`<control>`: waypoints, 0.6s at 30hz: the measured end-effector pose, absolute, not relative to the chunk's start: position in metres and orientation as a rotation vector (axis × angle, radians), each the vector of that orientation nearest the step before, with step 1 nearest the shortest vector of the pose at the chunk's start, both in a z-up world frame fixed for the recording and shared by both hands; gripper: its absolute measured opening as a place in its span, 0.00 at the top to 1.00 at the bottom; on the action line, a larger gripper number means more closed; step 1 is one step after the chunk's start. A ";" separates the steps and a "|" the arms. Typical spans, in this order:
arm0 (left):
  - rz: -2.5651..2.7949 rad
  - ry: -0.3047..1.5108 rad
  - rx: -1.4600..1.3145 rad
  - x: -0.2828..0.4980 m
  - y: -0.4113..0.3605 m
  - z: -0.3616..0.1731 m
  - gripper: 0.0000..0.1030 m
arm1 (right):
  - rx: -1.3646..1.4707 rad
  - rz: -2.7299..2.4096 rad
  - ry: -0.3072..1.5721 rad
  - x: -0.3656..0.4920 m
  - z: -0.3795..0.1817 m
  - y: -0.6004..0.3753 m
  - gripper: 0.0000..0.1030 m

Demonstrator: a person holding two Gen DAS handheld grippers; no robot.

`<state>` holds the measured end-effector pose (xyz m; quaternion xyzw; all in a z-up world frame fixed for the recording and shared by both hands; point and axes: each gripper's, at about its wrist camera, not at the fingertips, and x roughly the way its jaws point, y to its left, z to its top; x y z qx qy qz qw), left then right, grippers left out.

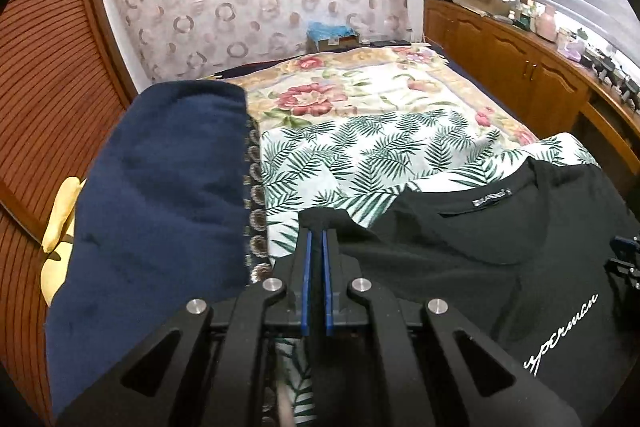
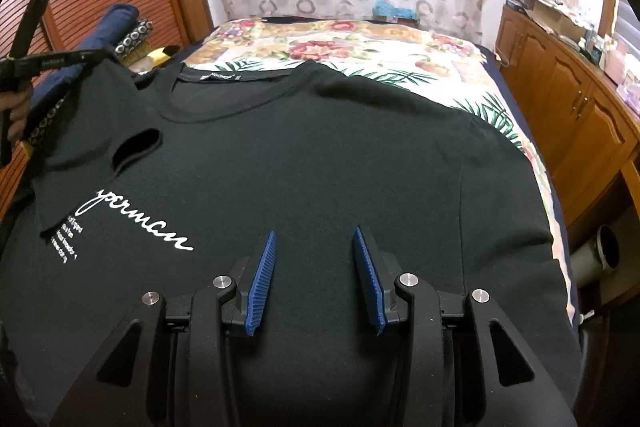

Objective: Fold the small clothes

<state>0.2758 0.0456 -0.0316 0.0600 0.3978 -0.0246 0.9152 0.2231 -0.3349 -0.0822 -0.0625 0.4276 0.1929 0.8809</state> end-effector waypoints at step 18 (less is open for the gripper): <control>-0.223 0.733 0.031 0.209 0.021 -0.025 0.60 | -0.146 0.393 0.888 0.223 -0.084 -0.334 0.61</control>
